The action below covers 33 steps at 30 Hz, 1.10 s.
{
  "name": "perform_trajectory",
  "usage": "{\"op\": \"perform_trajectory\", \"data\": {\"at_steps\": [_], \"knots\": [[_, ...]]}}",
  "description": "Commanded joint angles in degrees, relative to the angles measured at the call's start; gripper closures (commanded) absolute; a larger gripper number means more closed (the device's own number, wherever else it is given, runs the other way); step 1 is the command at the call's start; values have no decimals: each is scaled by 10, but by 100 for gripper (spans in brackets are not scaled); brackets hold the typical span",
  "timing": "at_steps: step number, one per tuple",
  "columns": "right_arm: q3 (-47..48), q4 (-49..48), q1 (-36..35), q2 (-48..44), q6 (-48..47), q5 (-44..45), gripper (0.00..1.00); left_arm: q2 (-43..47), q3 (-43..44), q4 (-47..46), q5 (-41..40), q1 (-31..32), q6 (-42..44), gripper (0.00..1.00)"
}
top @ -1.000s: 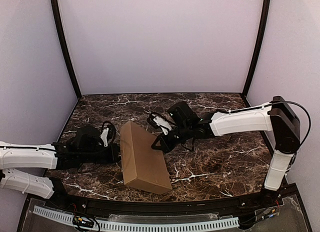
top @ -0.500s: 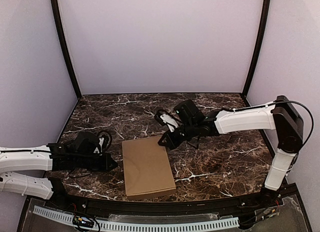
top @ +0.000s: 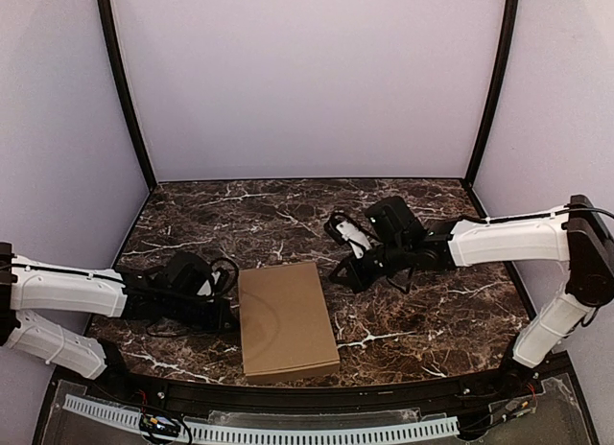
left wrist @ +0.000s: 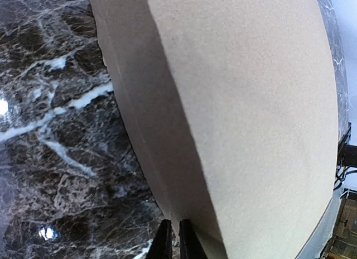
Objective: Fold the paper box
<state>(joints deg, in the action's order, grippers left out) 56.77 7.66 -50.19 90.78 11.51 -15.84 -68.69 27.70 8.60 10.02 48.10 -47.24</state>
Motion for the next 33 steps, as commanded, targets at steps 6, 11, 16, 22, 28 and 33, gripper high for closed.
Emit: {"op": "perform_trajectory", "data": {"at_steps": [6,11,16,22,28,33], "knots": [[-96,-70,11,8,49,-7,98,-69,42,-83,55,-1,11,94],[-117,-105,23,31,57,-24,99,-110,68,-118,51,-1,17,94],[-131,-136,42,36,68,-33,98,-162,108,-145,41,-2,23,95],[-120,-151,72,41,66,-48,98,-226,169,-155,32,-5,45,96],[-101,-160,105,61,55,-50,98,-264,211,-166,-5,-20,59,97],[-92,-154,131,64,46,-45,98,-265,249,-123,-54,-32,88,97]]}}
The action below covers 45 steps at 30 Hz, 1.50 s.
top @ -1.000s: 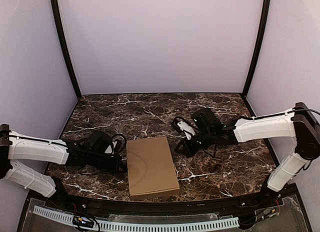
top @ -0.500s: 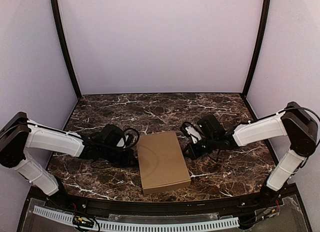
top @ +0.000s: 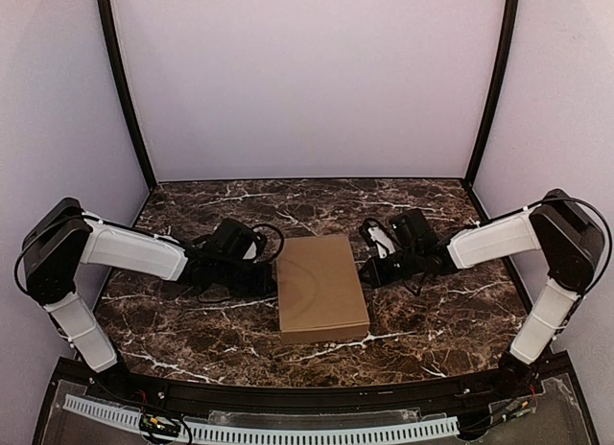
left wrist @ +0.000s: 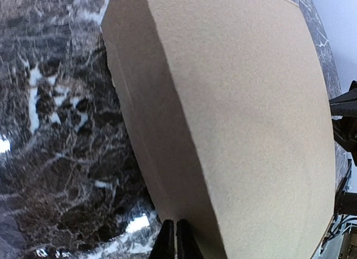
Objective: Fold the paper box
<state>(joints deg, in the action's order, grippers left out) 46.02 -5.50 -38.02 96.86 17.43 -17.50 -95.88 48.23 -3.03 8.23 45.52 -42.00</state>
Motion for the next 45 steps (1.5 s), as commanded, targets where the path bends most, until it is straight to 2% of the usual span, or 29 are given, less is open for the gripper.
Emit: {"op": "perform_trajectory", "data": {"at_steps": [1,5,8,11,14,17,19,20,21,22,24,25,27,32,37,39,43,45], "knots": [[15,-19,12,-3,-17,-21,98,9,47,11,-40,-8,46,97],[10,15,18,-47,-41,41,94,44,68,77,-83,-9,85,92],[9,40,20,-92,-56,89,89,71,81,129,-125,-10,116,84],[11,68,22,-141,-68,126,80,107,94,169,-151,-10,136,77],[20,93,25,-188,-81,151,70,137,105,212,-180,-11,163,66],[27,106,27,-235,-94,169,53,176,123,243,-209,-12,188,56],[28,107,28,-271,-105,181,43,197,136,268,-229,-12,207,45],[28,110,28,-285,-110,193,32,205,140,284,-236,-14,223,42],[30,114,28,-299,-116,202,6,218,149,292,-251,-14,230,37],[32,121,29,-312,-123,208,2,224,154,310,-259,-14,244,34],[41,139,29,-338,-129,224,1,240,173,338,-279,-13,266,27],[44,147,29,-351,-134,231,1,252,185,347,-291,-13,273,10],[47,155,30,-380,-139,242,1,267,202,371,-303,-14,296,2],[55,180,29,-440,-140,257,1,298,241,418,-314,-13,354,1],[47,204,29,-486,-108,299,1,326,236,394,-297,-21,411,1],[42,213,29,-499,-89,323,1,338,222,367,-265,-45,416,1],[43,220,29,-510,-50,334,1,368,188,306,-125,-142,387,1],[48,230,28,-507,-47,323,1,383,176,284,-67,-170,375,1]]}}
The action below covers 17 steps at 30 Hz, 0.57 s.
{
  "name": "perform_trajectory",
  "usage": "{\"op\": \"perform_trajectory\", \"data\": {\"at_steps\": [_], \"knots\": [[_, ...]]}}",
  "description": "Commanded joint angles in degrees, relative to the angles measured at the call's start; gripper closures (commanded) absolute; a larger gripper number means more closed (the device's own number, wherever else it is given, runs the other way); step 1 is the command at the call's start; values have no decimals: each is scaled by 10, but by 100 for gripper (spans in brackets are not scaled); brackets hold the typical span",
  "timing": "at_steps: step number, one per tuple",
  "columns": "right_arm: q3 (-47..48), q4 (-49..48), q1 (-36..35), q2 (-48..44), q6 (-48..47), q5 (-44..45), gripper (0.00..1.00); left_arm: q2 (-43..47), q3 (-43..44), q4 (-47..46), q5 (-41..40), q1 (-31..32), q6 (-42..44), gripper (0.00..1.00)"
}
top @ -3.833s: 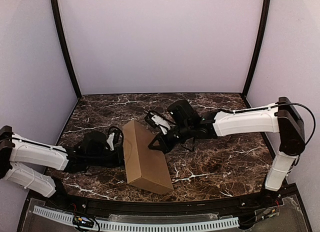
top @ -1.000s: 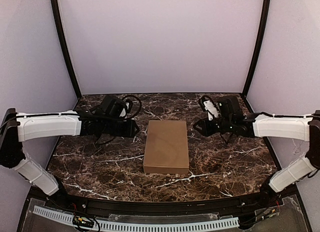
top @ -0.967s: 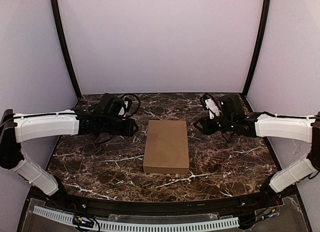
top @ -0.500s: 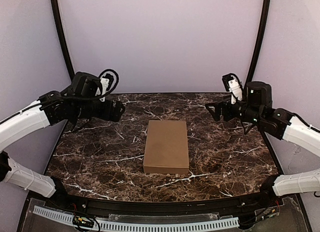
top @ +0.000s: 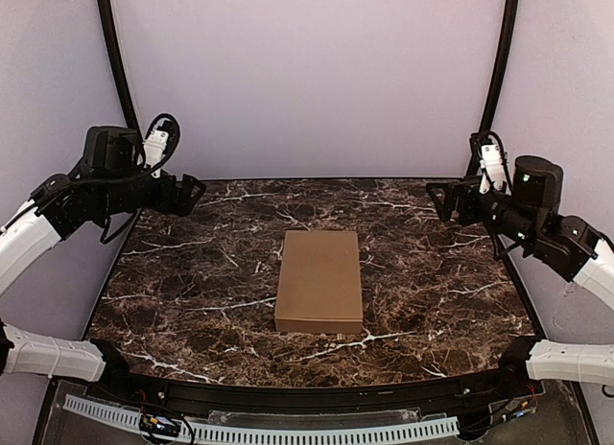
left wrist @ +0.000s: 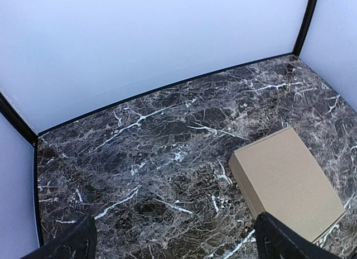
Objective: Fold the paper box
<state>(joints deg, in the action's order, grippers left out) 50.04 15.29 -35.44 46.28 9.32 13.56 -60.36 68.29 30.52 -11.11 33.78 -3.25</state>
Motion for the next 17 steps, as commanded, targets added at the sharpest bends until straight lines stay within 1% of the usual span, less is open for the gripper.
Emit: {"op": "perform_trajectory", "data": {"at_steps": [1,3,4,6,10,14,17], "knots": [[8,27,3,-1,31,-12,2,29,-27,-55,147,-56,-13,1],[7,26,3,3,28,-62,1,31,-33,-66,160,-60,-11,1],[9,25,3,6,36,-66,1,36,-47,-71,161,-61,-11,1],[12,23,3,14,21,-83,1,49,-75,-92,172,-63,-17,1],[-4,-9,3,15,34,-49,1,70,-100,-102,190,-64,-17,1],[6,4,3,29,33,-26,1,80,-104,-101,183,-64,-16,1],[18,15,3,34,57,6,1,83,-107,-103,181,-64,-15,1]]}}
